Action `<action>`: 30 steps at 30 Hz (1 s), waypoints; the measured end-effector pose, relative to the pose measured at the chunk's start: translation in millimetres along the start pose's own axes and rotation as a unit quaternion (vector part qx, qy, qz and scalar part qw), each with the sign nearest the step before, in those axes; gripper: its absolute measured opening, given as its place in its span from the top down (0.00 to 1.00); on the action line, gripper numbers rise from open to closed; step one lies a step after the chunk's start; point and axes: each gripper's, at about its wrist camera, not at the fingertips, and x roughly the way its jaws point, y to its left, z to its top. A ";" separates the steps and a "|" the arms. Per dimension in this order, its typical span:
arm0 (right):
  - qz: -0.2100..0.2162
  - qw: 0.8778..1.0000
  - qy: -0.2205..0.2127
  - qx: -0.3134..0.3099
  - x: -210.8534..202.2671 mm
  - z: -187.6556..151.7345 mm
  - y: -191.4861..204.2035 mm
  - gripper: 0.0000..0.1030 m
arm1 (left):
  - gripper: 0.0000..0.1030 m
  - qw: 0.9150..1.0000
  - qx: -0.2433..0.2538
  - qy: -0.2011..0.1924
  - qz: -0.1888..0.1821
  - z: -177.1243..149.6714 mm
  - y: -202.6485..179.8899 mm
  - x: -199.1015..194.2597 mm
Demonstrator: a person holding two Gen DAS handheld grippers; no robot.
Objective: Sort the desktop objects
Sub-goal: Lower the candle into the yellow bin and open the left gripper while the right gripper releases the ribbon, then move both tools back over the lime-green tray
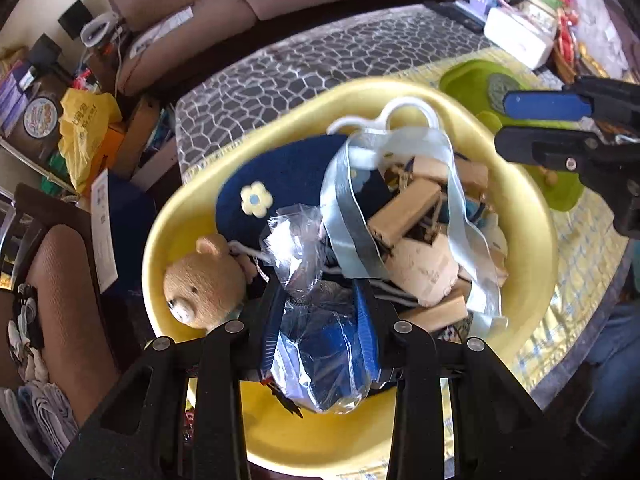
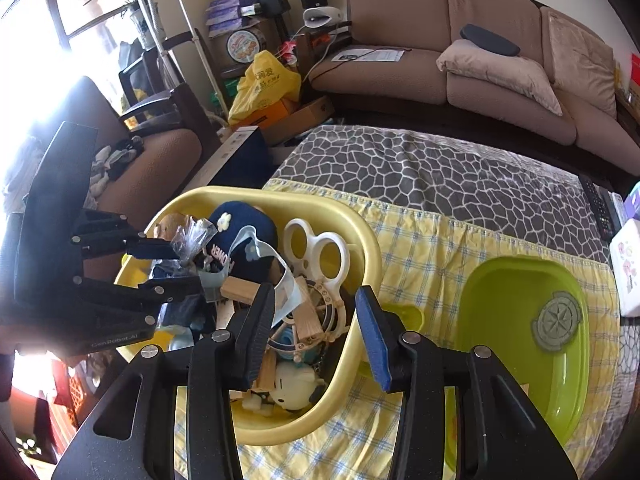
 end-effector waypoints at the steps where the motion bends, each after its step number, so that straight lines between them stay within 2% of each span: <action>1: 0.001 1.000 0.001 -0.002 -0.1 -1.3 0.7 0.57 | 0.71 1.000 0.008 0.017 -0.008 -6.2 -3.2 7.0; 3: 0.003 1.000 0.001 -0.001 0.2 -3.8 0.4 0.57 | 0.70 1.000 0.024 0.015 0.008 -14.1 -10.0 9.9; 5: 0.004 1.000 0.001 0.001 0.1 -5.7 1.1 0.57 | 0.70 1.000 -0.008 0.002 0.004 -15.3 -5.4 5.2; 7: 0.005 1.000 0.002 0.002 -0.2 -7.6 2.4 0.57 | 0.66 1.000 -0.010 -0.007 0.014 -16.9 -7.4 1.3; 8: 0.004 1.000 0.002 0.001 -1.2 -8.3 3.4 0.57 | 0.62 1.000 -0.011 -0.013 0.021 -17.6 -7.9 -1.5; 10: 0.003 1.000 0.000 -0.001 -4.2 -9.8 5.0 0.57 | 0.48 0.999 -0.024 -0.037 0.025 -19.5 -5.7 -12.0; 14: -0.004 1.000 -0.005 0.005 -11.0 -11.1 1.0 0.46 | 0.35 0.993 -0.070 -0.092 0.005 -24.6 3.2 -38.4; 16: -0.006 1.000 -0.005 0.012 -13.4 -11.9 -3.0 0.46 | 0.24 0.989 -0.092 -0.116 -0.006 -29.3 6.3 -49.4; 19: -0.006 1.000 -0.004 0.020 -17.7 -13.7 -7.1 0.45 | 0.18 0.984 -0.114 -0.132 -0.018 -34.1 11.3 -57.4; 22: -0.011 1.000 -0.004 0.019 -24.2 -18.2 -8.9 0.36 | 0.13 0.982 -0.126 -0.140 -0.029 -37.6 10.5 -60.6; 24: -0.015 1.000 -0.007 0.020 -30.0 -21.6 -10.1 0.26 | 0.10 0.980 -0.133 -0.142 -0.037 -37.8 8.4 -59.8; 27: -0.022 0.999 -0.010 0.026 -39.5 -28.1 -17.5 0.21 | 0.00 0.976 -0.137 -0.166 -0.044 -43.5 -0.9 -66.4; 30: -0.031 0.999 -0.012 0.037 -48.6 -36.1 -30.2 0.17 | 0.00 0.971 -0.143 -0.184 -0.047 -45.1 -12.8 -72.8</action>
